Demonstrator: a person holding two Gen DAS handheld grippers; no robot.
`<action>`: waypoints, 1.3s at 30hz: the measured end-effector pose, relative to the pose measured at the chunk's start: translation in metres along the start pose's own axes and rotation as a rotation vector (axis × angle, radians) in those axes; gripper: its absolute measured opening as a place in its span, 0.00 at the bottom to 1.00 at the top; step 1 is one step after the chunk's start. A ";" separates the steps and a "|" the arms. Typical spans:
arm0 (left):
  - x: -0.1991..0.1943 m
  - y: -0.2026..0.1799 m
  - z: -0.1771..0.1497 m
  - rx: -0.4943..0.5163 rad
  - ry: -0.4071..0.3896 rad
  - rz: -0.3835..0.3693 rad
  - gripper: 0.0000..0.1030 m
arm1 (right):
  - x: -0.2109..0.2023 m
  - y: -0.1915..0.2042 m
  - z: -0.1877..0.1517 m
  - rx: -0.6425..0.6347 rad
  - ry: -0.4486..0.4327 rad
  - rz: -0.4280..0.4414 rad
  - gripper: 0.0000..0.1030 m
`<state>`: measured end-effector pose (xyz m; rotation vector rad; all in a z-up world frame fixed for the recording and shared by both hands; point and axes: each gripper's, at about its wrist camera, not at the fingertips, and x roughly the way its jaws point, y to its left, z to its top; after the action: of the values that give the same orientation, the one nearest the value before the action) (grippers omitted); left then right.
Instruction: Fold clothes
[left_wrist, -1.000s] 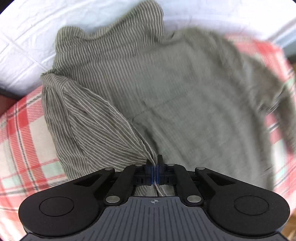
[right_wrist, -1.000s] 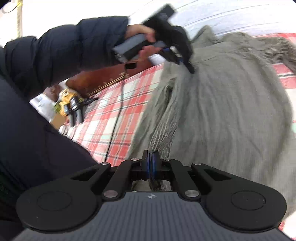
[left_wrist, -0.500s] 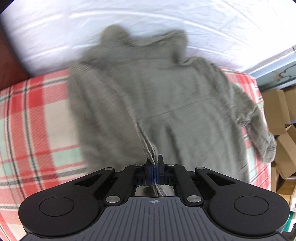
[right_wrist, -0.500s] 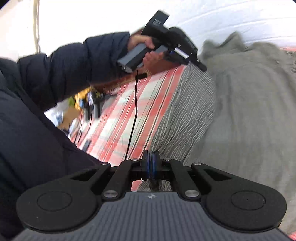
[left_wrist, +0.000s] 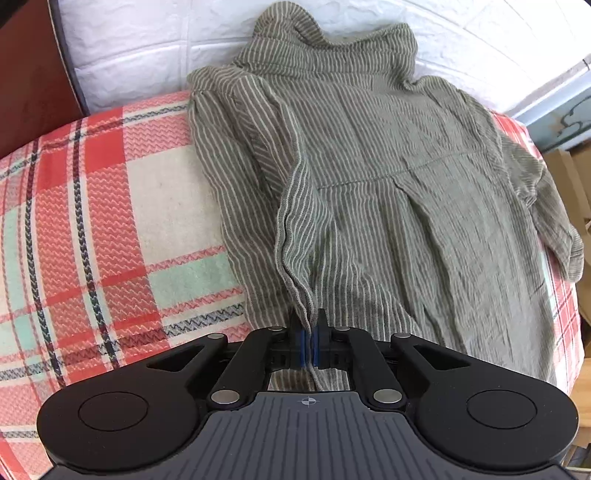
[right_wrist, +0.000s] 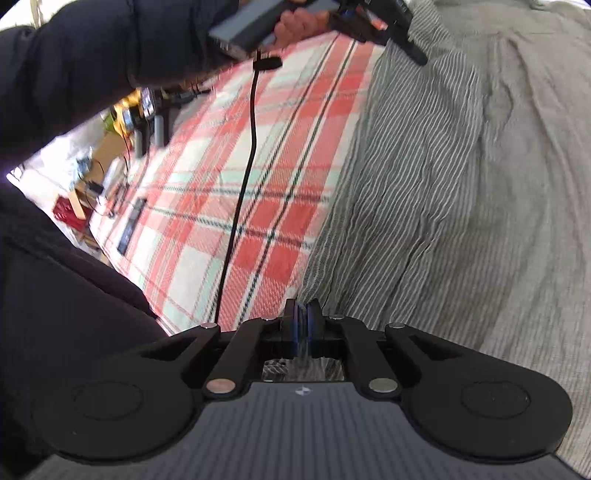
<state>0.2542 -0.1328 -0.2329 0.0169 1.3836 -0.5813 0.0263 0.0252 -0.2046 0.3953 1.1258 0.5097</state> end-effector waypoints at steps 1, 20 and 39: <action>0.000 0.000 -0.001 0.008 -0.002 0.001 0.14 | 0.004 0.002 -0.001 -0.003 0.013 -0.003 0.09; -0.069 0.014 -0.051 0.079 -0.115 0.084 0.59 | -0.032 -0.029 -0.042 0.277 -0.018 0.017 0.45; -0.071 -0.003 -0.078 0.082 -0.221 0.168 0.57 | -0.023 -0.027 -0.060 0.289 0.021 -0.037 0.19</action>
<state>0.1764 -0.0817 -0.1828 0.1298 1.1307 -0.4840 -0.0322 -0.0075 -0.2254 0.6199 1.2293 0.3191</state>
